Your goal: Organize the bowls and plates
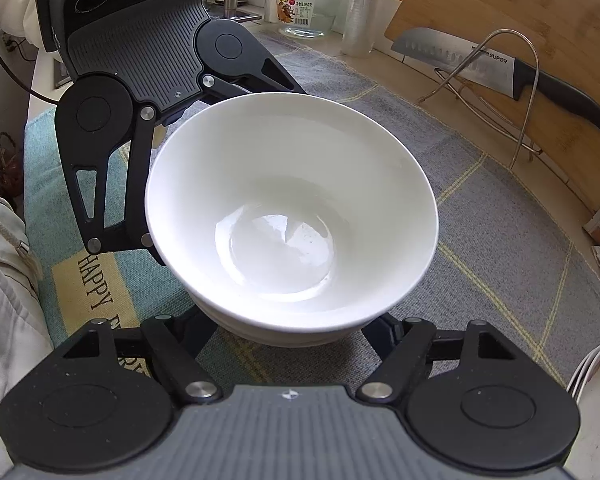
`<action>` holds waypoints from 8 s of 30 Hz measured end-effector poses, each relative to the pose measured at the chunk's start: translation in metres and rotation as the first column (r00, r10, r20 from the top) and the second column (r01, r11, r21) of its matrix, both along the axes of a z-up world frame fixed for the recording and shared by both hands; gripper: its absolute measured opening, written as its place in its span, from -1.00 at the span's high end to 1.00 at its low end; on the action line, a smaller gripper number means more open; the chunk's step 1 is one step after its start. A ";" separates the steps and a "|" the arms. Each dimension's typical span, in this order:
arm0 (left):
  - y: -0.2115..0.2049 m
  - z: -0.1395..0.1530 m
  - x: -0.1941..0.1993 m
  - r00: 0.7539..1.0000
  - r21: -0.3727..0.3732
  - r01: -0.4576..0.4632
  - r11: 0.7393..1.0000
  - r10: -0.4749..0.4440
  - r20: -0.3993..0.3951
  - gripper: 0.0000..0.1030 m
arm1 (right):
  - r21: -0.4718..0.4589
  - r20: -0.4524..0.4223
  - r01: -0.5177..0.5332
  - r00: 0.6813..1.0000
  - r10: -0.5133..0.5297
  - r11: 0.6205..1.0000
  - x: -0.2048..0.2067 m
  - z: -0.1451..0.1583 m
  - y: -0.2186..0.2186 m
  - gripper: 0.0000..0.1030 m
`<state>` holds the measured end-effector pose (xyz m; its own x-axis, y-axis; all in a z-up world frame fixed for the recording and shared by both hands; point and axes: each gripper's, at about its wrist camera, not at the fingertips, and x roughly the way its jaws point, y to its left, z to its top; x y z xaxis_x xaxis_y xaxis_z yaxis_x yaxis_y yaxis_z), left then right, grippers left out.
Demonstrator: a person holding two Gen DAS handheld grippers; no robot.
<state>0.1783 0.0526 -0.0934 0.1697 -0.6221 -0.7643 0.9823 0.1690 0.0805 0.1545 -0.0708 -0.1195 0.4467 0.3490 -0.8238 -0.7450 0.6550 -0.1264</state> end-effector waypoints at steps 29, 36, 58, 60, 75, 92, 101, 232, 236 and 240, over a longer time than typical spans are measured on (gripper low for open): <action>-0.003 -0.002 0.002 1.000 0.002 0.017 1.000 -0.017 -0.022 -0.59 | -0.028 -0.038 -0.051 0.998 0.050 0.998 0.010 0.006 0.003 -0.59; -0.005 0.003 -0.004 1.000 0.007 -0.010 1.000 0.011 -0.015 -0.58 | -0.024 -0.040 -0.072 0.997 0.071 0.997 0.006 0.014 -0.001 -0.60; -0.085 0.030 -0.013 0.998 -0.001 -0.064 0.998 0.064 -0.002 -0.59 | -0.031 -0.012 -0.125 0.992 0.125 0.992 -0.003 0.051 -0.085 -0.60; -0.097 0.033 -0.013 0.998 -0.005 -0.066 0.998 0.066 0.001 -0.59 | -0.033 -0.010 -0.129 0.992 0.129 0.991 -0.001 0.055 -0.096 -0.60; -0.175 0.057 0.010 0.998 -0.012 -0.046 0.999 0.047 0.041 -0.59 | -0.047 0.022 -0.115 0.993 0.116 0.992 0.011 0.075 -0.177 -0.60; -0.238 0.045 0.043 0.997 -0.001 -0.005 1.000 0.005 0.074 -0.58 | -0.064 0.045 -0.064 0.997 0.067 0.996 0.038 0.070 -0.240 -0.60; -0.258 0.033 0.055 0.998 -0.002 0.000 1.000 0.001 0.065 -0.58 | -0.080 0.029 -0.048 0.998 0.050 0.996 0.046 0.061 -0.263 -0.60; -0.105 0.119 -0.065 0.722 -0.243 -0.669 0.702 0.691 0.008 -0.99 | 0.269 0.075 0.927 0.249 -0.966 0.260 -0.123 0.119 -0.133 -1.00; -0.105 0.120 -0.065 0.722 -0.245 -0.669 0.702 0.692 0.013 -0.99 | 0.269 0.081 0.928 0.247 -0.966 0.260 -0.123 0.120 -0.132 -1.00; -0.105 0.120 -0.065 0.722 -0.243 -0.669 0.702 0.692 0.012 -0.99 | 0.268 0.081 0.928 0.246 -0.966 0.258 -0.122 0.121 -0.133 -1.00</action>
